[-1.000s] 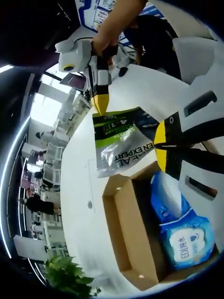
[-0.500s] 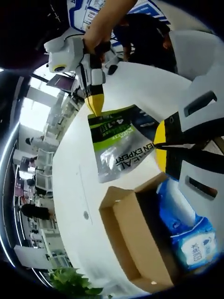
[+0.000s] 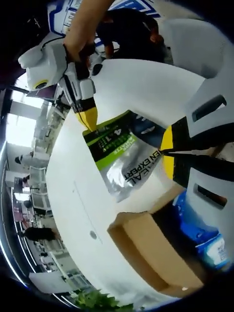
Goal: Operate the shoe box by opening the lid, removing the specified soft item, and placing it in the target area until the item is outside and the box remains undamaged.
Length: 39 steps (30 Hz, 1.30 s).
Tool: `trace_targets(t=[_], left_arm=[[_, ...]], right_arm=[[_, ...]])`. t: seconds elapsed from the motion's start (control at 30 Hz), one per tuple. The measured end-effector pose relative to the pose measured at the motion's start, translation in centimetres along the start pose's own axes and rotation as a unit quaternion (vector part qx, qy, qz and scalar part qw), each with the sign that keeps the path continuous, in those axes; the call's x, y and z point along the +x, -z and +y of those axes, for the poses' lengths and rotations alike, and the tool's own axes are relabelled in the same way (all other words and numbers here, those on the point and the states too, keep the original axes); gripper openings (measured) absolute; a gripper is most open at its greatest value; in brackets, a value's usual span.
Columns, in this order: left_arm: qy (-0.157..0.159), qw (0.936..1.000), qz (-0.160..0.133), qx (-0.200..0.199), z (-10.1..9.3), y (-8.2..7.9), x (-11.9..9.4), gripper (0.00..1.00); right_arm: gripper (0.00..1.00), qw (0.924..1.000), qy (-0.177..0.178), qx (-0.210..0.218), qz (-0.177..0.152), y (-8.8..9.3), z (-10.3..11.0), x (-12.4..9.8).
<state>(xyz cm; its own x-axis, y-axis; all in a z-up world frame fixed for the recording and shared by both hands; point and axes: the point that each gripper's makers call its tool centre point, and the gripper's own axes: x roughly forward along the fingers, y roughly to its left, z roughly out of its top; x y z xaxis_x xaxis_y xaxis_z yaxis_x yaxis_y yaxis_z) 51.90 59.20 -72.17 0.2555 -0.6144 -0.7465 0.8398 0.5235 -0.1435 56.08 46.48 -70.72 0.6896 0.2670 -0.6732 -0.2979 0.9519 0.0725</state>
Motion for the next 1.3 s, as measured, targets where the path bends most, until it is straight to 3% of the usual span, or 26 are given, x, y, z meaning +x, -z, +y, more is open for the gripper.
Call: trace_targets(t=[0.47,0.93,1.3], left_arm=[[-0.011,0.9967,0.04,0.07,0.0,0.4,2.2,0.0],[-0.003,0.9939,0.062,0.091,-0.2,0.3,4.6,0.0],[-0.011,0.9869,0.085,0.137,0.2,1.0,5.8,0.0]], right_arm=[[0.0,0.9999,0.004,0.01,0.011,1.6,-1.4,1.9],[0.0,0.9995,0.008,0.029,0.005,2.7,-3.3,3.2],[0.0,0.9993,0.0,0.037,-0.007,2.7,-3.6,4.4]])
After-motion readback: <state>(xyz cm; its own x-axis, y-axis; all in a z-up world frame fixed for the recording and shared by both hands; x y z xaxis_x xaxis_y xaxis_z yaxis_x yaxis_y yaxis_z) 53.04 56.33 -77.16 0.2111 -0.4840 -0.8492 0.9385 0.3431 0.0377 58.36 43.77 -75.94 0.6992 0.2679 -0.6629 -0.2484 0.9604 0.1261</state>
